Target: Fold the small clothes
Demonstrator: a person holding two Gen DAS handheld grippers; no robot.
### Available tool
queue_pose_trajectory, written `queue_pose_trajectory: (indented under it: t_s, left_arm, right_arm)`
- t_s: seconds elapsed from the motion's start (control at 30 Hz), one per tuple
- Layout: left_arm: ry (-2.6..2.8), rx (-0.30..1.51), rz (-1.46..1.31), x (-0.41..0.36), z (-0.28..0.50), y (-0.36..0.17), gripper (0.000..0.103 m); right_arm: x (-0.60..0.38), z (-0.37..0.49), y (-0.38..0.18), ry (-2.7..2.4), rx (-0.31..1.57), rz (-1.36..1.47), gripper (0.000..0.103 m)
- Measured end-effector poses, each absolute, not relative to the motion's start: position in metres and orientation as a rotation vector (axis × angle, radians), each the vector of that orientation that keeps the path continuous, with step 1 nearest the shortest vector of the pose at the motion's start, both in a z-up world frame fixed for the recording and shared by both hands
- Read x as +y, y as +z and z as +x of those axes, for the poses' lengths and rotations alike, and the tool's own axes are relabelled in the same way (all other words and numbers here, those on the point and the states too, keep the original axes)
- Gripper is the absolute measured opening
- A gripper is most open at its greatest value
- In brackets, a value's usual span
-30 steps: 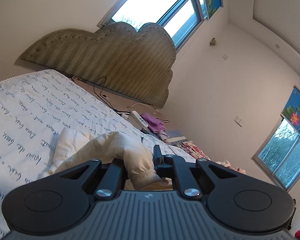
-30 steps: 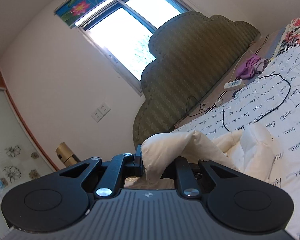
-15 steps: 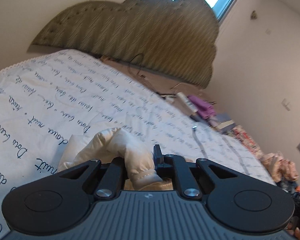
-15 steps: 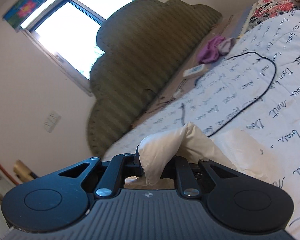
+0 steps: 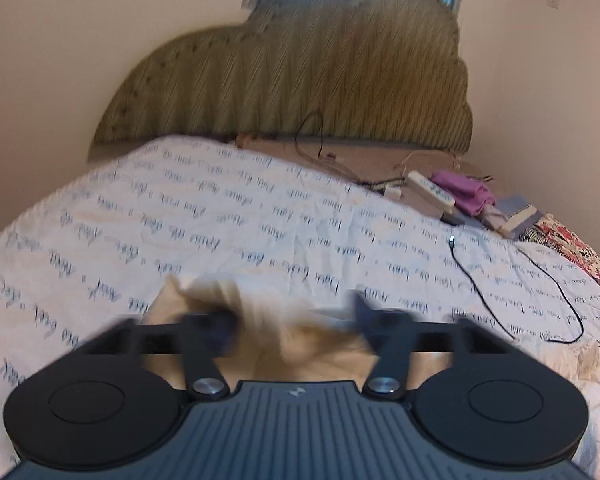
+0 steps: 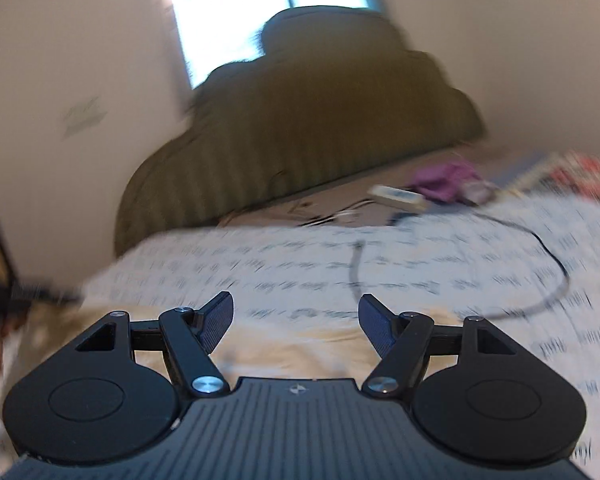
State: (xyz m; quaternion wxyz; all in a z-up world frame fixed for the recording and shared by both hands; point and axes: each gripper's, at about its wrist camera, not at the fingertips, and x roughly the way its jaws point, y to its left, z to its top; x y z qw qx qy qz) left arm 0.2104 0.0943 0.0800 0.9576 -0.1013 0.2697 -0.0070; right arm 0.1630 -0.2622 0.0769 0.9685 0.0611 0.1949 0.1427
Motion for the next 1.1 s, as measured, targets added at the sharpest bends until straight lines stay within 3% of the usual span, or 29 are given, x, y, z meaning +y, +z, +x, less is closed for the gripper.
queue_pose_trajectory:
  t_s: [0.1,0.43,1.1]
  left_arm:
    - [0.077,0.458,-0.153,0.085,0.21,0.085,0.103]
    - [0.084,0.524,0.192,0.019,0.212,0.049,0.103]
    - [0.074,0.595,0.114,0.019,0.22,-0.012,0.103]
  right_arm:
    - [-0.211,0.171,0.073,0.355,0.426,-0.041,0.07]
    - [-0.17,0.215,0.019,0.317,0.564,-0.093,0.073]
    - [-0.168,0.222,-0.014,0.298,0.578,-0.073,0.079]
